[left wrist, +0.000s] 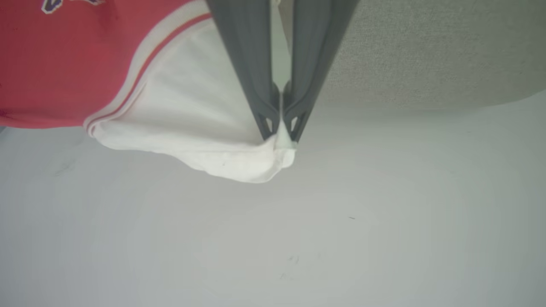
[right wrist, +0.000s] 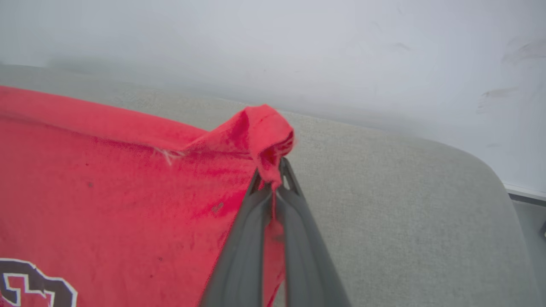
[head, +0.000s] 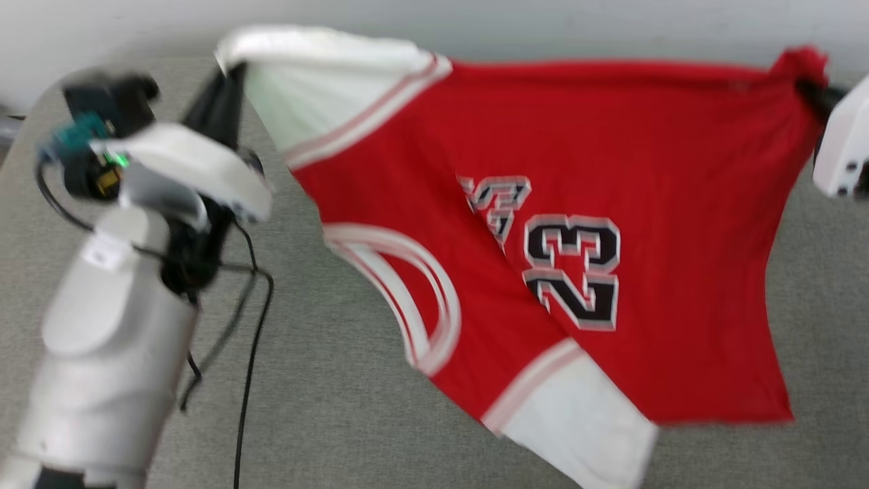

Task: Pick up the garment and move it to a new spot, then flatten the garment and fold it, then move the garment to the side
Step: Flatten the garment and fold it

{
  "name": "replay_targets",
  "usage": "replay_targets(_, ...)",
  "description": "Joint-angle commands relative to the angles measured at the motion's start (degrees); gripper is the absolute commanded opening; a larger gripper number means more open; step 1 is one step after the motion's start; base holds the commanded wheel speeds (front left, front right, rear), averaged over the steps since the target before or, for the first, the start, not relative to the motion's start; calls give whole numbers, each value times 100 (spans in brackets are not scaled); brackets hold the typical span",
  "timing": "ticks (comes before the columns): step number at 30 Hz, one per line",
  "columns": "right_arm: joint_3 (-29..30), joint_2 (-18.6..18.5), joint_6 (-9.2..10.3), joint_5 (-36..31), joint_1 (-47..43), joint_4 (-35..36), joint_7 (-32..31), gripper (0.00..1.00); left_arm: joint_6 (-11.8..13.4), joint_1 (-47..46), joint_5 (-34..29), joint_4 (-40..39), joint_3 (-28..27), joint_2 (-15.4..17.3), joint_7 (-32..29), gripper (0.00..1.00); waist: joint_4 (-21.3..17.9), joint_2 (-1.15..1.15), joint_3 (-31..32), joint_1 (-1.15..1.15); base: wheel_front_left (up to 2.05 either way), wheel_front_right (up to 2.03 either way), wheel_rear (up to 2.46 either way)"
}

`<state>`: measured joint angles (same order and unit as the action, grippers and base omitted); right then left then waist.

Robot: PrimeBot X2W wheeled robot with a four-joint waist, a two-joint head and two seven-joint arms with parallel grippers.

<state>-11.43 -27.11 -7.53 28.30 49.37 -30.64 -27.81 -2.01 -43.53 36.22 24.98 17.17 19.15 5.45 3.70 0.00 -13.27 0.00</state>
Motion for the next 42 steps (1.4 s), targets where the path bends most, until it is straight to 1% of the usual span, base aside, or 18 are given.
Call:
replay_targets(1,44,-3,8,-72,132,-18,40,0,-1,-152,-43,49,-32,46,36,0,-76,0,-72,0,0,0,0)
replay_targets(4,210,111,9,-392,583,-130,201,0,-94,-915,-122,503,-53,117,67,0,-161,0,-165,0,0,0,0)
replay_targets(8,403,285,10,-774,1293,-232,459,0,-173,-1872,-207,981,-129,322,51,0,-307,0,-333,0,0,0,0)
replay_targets(15,764,425,12,-1382,2547,-426,1026,0,-167,-3419,-497,1529,-179,651,212,0,-422,0,-698,0,0,0,0)
replay_targets(20,821,516,12,-1577,3241,-651,1289,0,-222,-4288,-665,1820,-118,784,299,0,-438,0,-979,0,0,0,0)
replay_targets(23,783,578,12,-1620,3555,-808,1415,0,-267,-4635,-700,2013,-64,818,289,0,-434,0,-1197,0,0,0,0)
replay_targets(28,685,689,12,-1657,3859,-1145,1647,0,-321,-4874,-683,2272,-6,746,340,0,-385,0,-1594,0,0,0,0)
replay_targets(34,480,758,11,-1529,4109,-1606,1846,0,-372,-4755,-511,2536,-28,597,464,0,-279,0,-2086,0,0,0,0)
replay_targets(38,276,721,10,-1393,4160,-1923,1947,0,-414,-4601,-385,2710,-30,487,530,0,-231,0,-2287,0,0,0,0)
replay_targets(42,30,673,10,-1142,3900,-2186,2111,0,-461,-4249,-214,2923,-39,415,582,0,-212,0,-2292,0,0,0,0)
